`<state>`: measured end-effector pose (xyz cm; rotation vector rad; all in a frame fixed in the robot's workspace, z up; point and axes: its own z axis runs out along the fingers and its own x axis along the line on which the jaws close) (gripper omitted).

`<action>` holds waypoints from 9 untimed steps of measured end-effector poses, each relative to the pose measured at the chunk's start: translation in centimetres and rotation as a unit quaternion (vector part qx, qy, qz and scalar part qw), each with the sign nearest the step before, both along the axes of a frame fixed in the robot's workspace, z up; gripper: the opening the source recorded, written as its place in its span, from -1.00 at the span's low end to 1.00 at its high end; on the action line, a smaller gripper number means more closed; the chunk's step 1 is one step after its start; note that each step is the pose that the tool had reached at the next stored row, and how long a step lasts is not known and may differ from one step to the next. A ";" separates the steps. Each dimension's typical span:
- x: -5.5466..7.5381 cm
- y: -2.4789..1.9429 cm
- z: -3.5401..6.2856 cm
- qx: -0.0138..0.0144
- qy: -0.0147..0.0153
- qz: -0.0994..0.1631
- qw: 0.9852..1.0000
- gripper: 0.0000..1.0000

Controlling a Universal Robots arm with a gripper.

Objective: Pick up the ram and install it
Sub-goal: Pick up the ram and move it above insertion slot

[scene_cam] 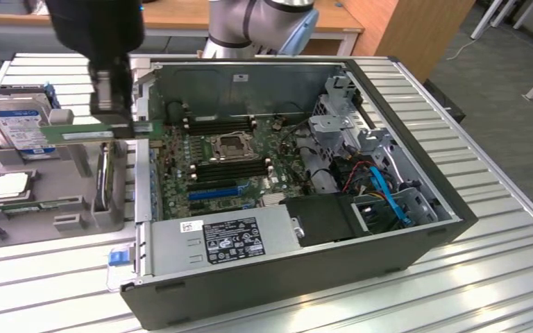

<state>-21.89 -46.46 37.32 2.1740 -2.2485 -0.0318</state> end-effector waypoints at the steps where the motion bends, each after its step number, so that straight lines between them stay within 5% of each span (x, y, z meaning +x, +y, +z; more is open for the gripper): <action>1: 0.4 0.00 0.00 0.000 0.000 0.000 1.000 -0.72; 9: 4.1 0.00 0.00 0.000 0.000 0.002 1.000 -0.72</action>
